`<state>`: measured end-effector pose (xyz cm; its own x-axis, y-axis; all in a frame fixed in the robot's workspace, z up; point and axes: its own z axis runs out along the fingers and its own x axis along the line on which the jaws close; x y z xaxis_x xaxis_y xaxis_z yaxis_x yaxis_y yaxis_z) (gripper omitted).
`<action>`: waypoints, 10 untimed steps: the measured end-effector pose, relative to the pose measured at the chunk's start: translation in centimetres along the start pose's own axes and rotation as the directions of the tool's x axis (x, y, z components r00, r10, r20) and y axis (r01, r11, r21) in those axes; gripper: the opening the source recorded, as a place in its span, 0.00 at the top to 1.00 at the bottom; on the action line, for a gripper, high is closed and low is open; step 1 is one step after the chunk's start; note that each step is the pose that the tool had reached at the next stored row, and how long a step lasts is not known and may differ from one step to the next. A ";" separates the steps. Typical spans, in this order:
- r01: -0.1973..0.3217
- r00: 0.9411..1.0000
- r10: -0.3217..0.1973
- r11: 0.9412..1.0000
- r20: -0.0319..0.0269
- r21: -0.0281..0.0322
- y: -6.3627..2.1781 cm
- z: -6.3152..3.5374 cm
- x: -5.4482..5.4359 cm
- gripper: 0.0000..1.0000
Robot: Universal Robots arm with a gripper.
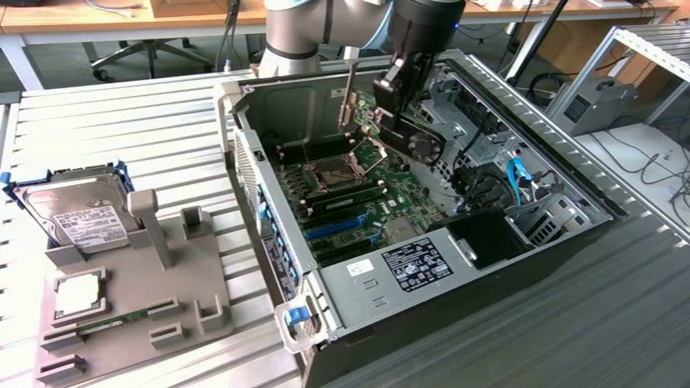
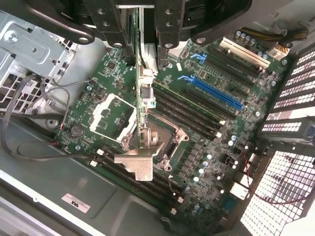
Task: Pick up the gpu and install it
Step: 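Insert the gpu into the slot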
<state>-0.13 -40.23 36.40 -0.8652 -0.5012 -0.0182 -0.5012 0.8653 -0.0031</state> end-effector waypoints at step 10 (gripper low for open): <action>0.052 0.999 -0.052 0.999 0.000 -0.001 0.00 0.00 0.0 0.72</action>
<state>-0.12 -40.23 36.40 -0.8379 -0.5455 -0.0181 -0.5455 0.8381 -0.0032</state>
